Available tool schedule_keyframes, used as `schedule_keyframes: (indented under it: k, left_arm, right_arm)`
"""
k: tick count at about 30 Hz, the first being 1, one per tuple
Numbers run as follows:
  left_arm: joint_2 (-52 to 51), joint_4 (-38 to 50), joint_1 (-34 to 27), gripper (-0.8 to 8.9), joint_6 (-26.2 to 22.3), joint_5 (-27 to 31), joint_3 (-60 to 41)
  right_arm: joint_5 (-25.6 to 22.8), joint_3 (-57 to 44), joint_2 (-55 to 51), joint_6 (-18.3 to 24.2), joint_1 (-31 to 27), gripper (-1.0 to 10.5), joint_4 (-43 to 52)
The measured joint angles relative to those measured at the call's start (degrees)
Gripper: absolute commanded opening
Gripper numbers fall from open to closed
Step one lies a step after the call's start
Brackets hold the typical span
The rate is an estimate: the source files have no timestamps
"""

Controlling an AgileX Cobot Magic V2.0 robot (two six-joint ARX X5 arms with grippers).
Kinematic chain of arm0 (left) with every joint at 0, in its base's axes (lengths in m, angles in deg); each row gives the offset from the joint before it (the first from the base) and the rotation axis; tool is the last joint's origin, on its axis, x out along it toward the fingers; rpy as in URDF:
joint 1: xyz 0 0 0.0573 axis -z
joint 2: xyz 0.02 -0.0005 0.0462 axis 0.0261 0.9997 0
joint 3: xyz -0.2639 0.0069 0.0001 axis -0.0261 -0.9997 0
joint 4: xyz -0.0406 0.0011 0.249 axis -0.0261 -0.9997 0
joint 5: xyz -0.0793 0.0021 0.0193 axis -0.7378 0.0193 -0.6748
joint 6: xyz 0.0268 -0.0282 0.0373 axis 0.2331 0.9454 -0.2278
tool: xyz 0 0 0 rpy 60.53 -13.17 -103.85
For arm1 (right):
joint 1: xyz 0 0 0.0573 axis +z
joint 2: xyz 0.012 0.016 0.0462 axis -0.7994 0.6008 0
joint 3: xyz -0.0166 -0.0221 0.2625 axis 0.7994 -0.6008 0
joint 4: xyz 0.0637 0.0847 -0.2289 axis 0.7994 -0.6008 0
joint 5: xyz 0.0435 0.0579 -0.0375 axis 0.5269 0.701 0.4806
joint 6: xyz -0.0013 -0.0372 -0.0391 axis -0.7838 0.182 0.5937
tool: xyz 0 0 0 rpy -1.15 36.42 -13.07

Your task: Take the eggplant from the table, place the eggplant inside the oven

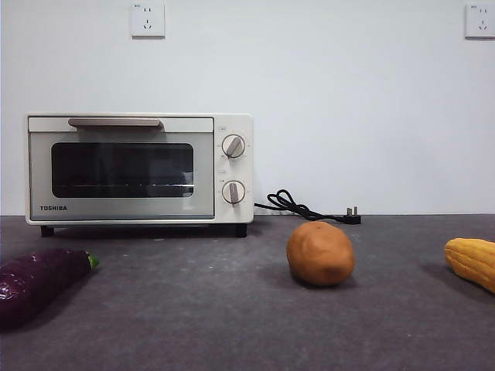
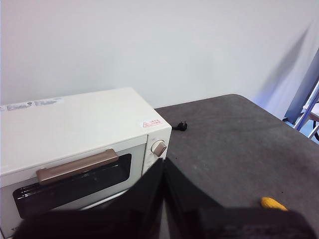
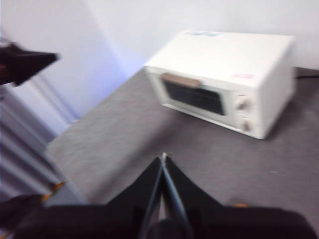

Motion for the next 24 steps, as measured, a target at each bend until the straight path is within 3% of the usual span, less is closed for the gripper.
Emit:
schedule_keyframes:
  k: [5,11,24]
  left_arm:
    - [1.1,0.0,0.0,-0.06,-0.3,0.0,0.0]
    - [2.7,0.0,0.0,-0.06,-0.9,0.0,0.0]
    - [9.3,3.4,0.0,-0.06,-2.0,0.2,0.0]
  right_arm:
    - [6.3,0.0,0.6,0.0,0.9,4.0,0.0]
    - [7.0,0.0,1.0,0.0,2.3,6.0,-0.7]
    - [7.8,0.0,1.0,0.0,4.2,6.1,-2.4]
